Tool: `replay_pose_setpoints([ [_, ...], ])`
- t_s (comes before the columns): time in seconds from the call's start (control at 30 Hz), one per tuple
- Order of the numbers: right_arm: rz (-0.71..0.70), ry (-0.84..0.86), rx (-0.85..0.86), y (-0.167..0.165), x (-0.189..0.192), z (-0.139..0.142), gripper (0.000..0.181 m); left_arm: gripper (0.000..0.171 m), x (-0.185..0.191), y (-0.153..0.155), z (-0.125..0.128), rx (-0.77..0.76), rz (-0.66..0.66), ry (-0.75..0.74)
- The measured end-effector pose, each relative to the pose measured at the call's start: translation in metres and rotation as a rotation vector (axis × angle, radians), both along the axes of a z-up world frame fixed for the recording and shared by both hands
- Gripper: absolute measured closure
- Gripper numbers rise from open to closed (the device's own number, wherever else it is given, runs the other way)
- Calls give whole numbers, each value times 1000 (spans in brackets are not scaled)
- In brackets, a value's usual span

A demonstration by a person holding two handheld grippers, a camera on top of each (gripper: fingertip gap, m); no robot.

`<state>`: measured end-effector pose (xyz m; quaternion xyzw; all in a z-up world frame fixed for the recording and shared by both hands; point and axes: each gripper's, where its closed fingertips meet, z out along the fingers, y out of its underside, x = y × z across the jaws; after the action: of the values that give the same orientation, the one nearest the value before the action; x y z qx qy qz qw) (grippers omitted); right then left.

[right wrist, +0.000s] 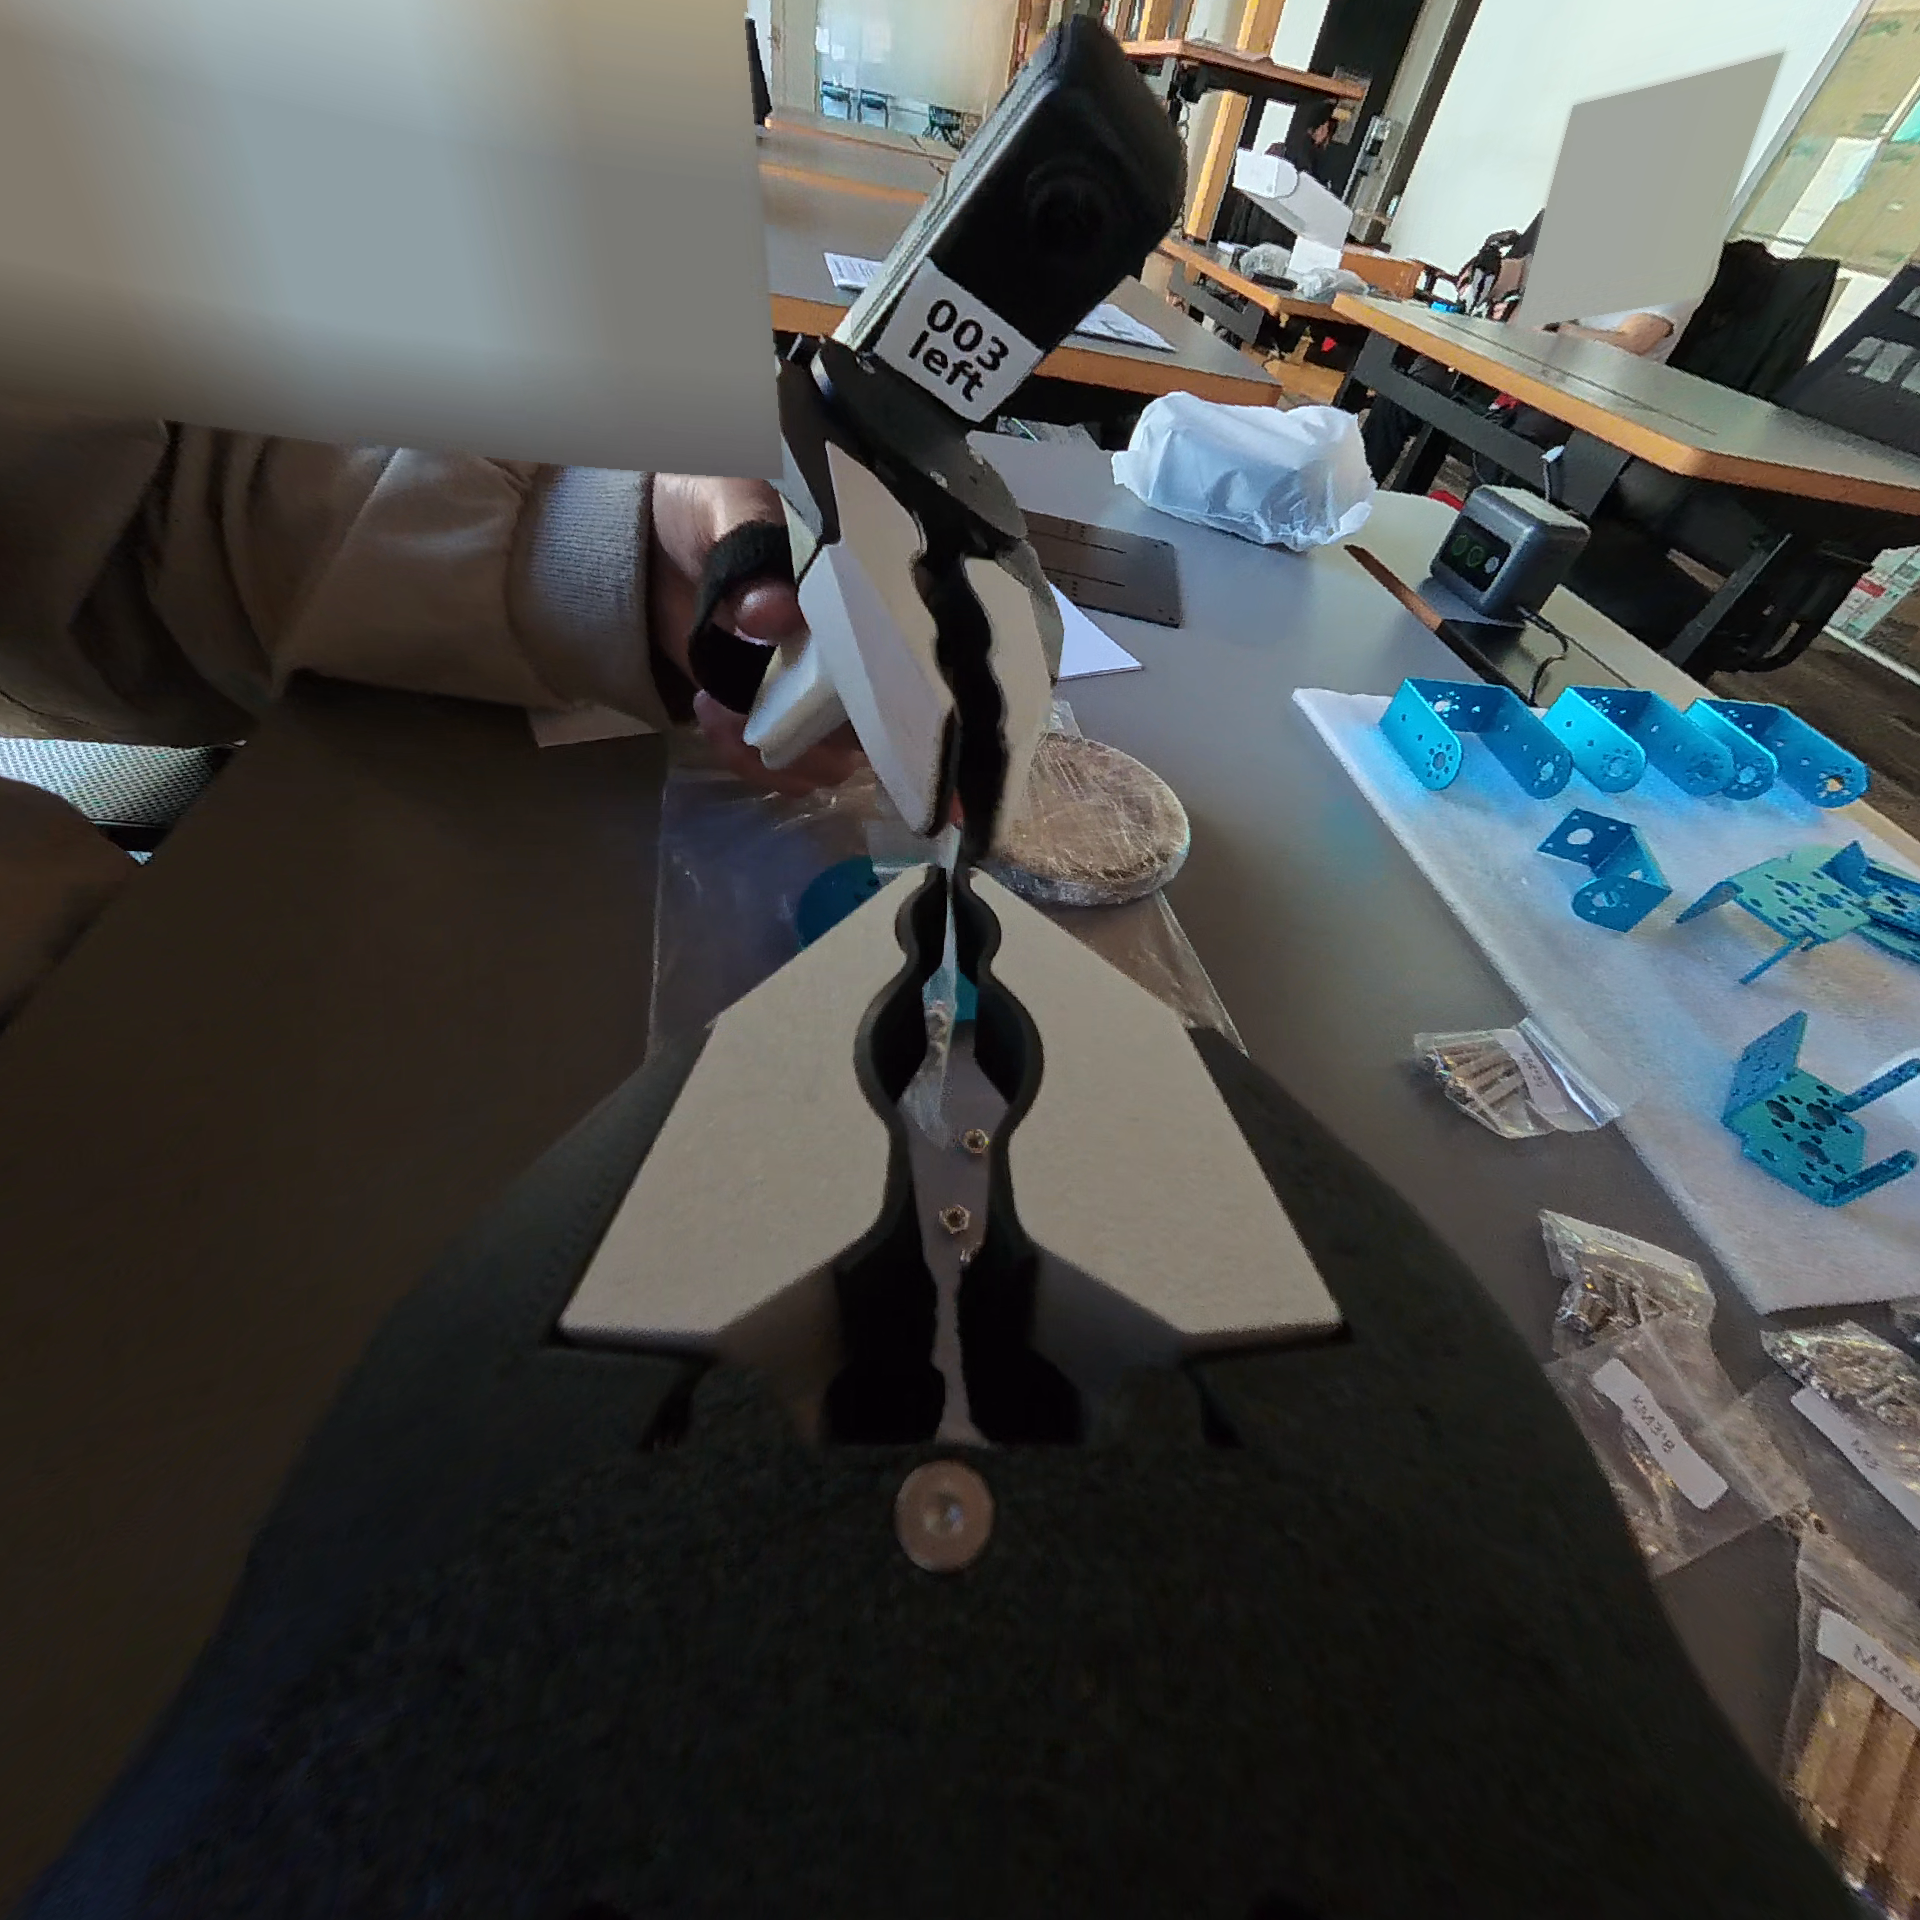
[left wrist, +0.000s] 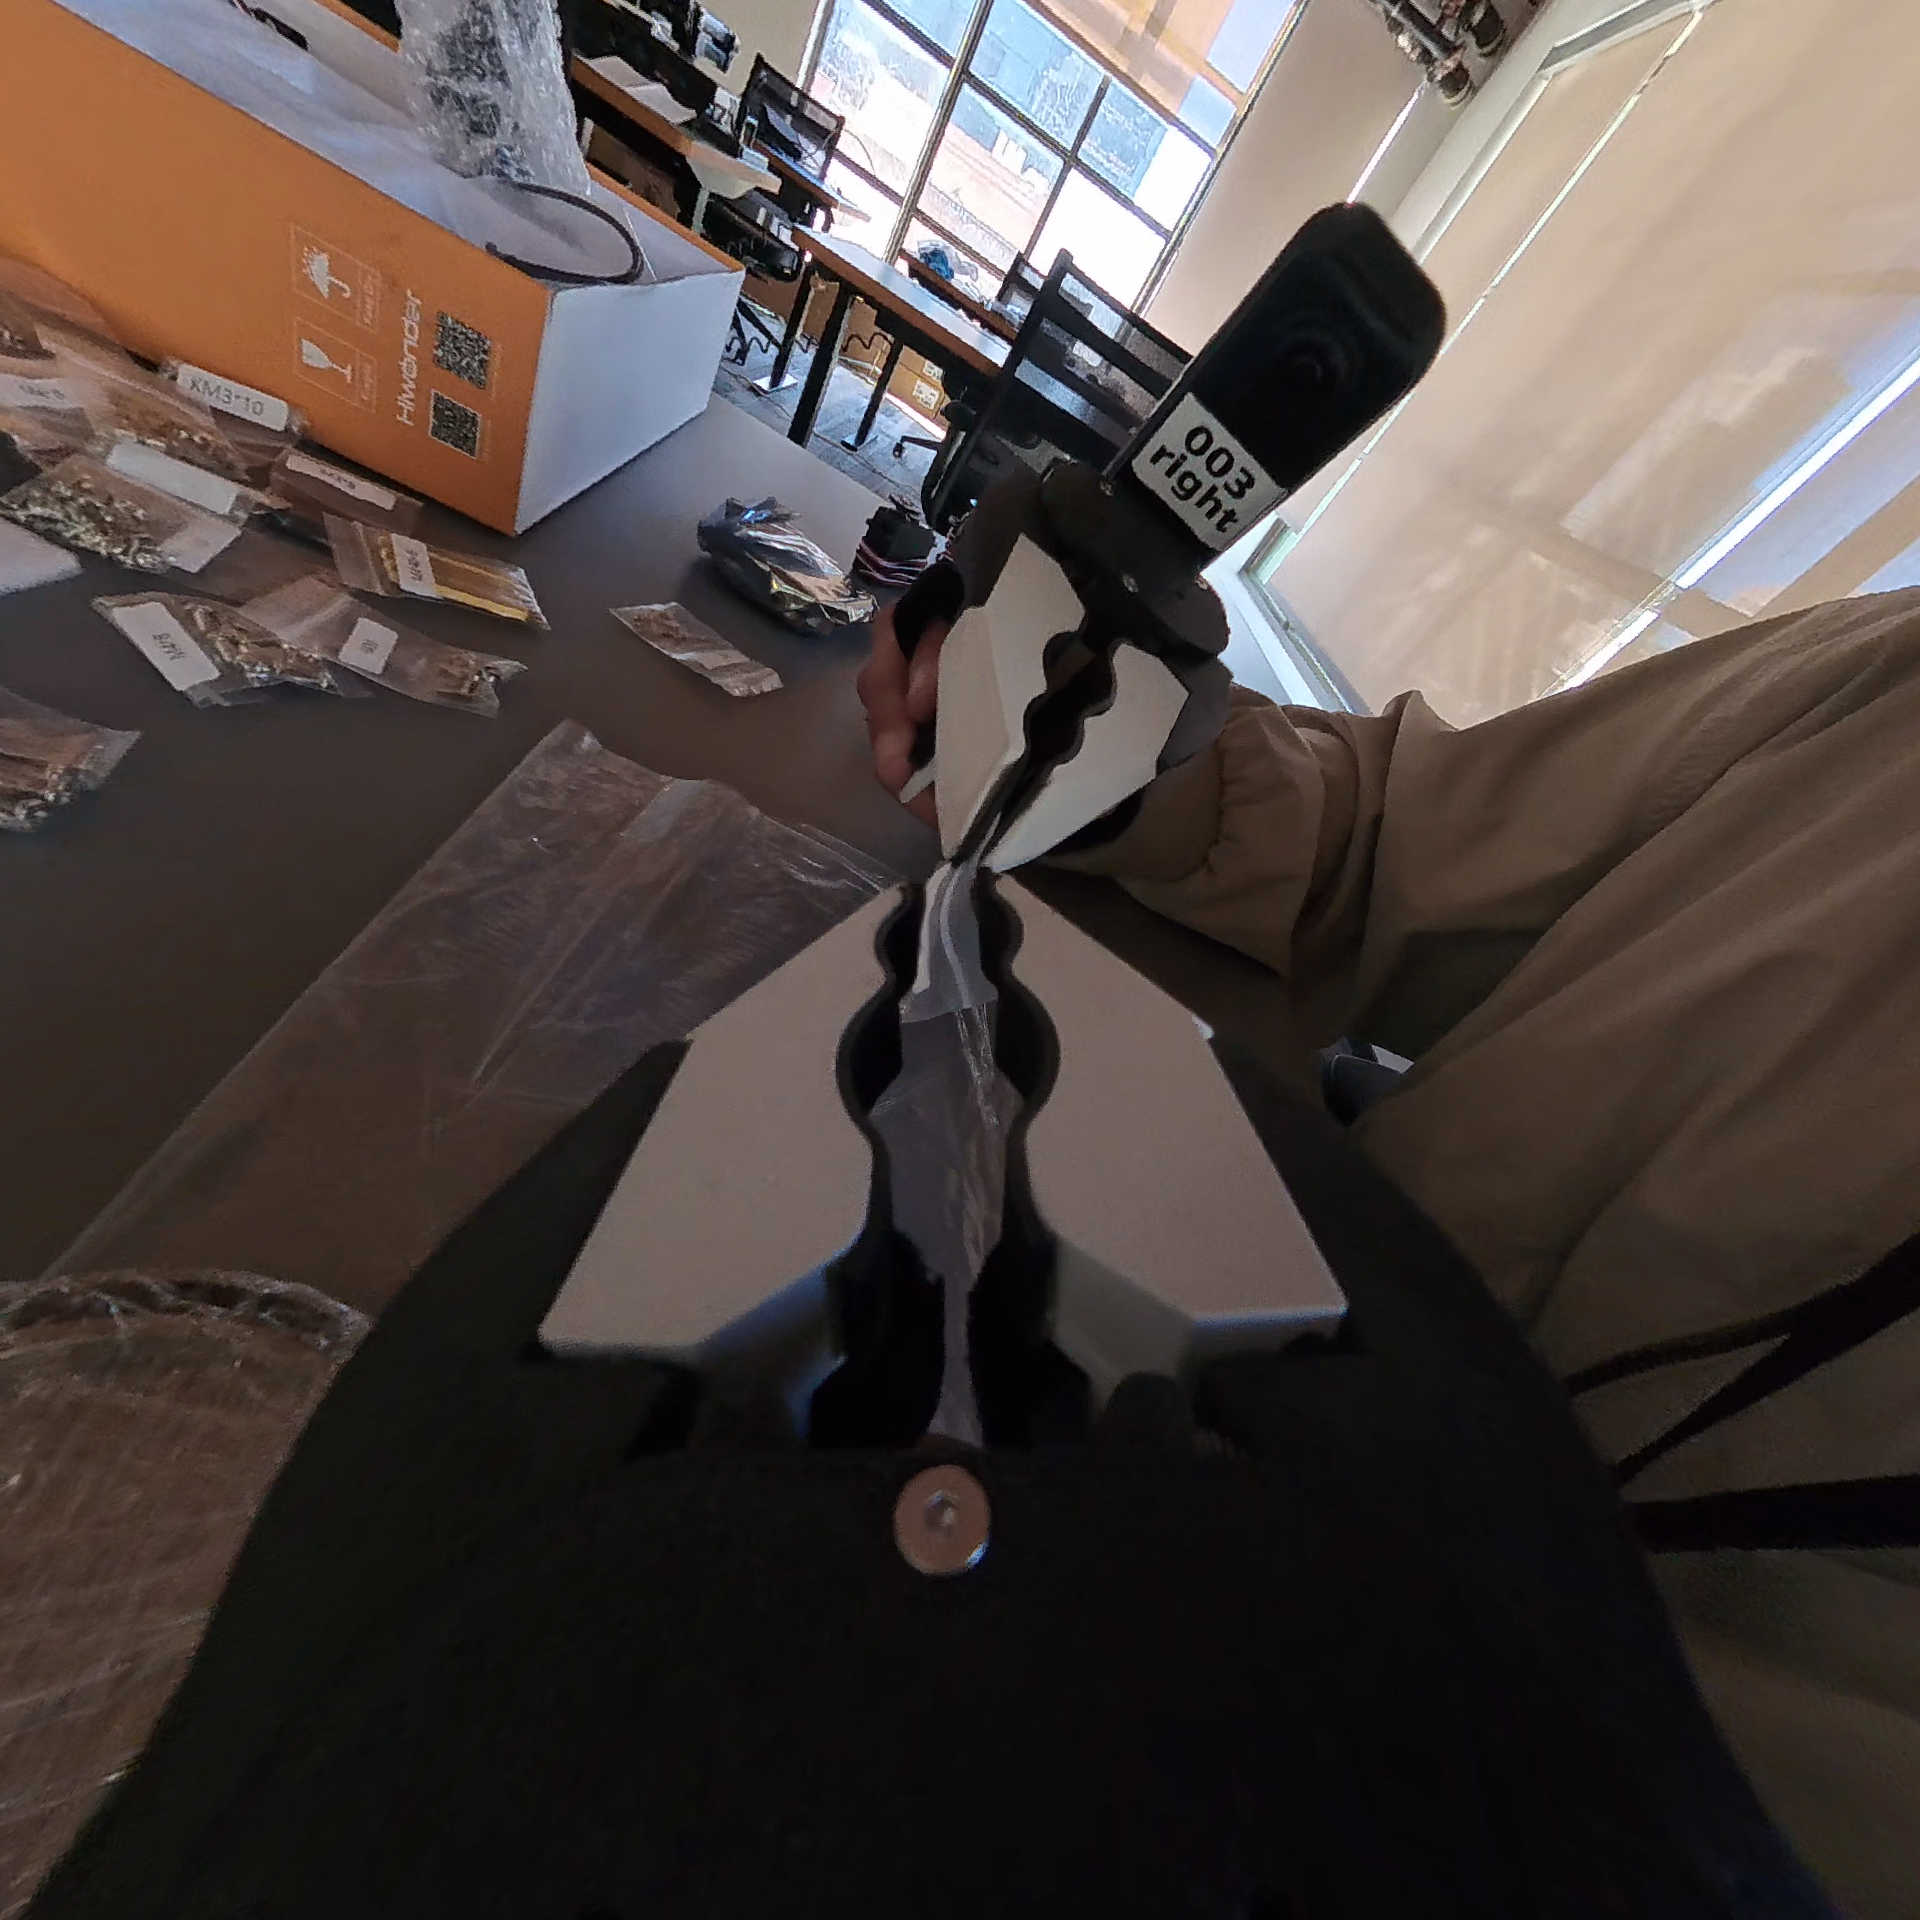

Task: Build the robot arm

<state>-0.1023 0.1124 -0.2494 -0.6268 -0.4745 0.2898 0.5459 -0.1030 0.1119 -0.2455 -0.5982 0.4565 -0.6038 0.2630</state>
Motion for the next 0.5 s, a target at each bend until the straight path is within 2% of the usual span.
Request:
replay_pose_setpoints([
  [0.13, -17, 4, -17, 3, 3, 0, 181, 170, -1, -3, 0, 31, -11, 0],
  [0.3, -11, 25, -59, 3, 3, 0, 181, 171, 0, -9, -4, 84, -32, 18],
  [0.5, -23, 30, -143, 7, 3, -10, 181, 171, 4, -6, -14, 139, 5, 51],
])
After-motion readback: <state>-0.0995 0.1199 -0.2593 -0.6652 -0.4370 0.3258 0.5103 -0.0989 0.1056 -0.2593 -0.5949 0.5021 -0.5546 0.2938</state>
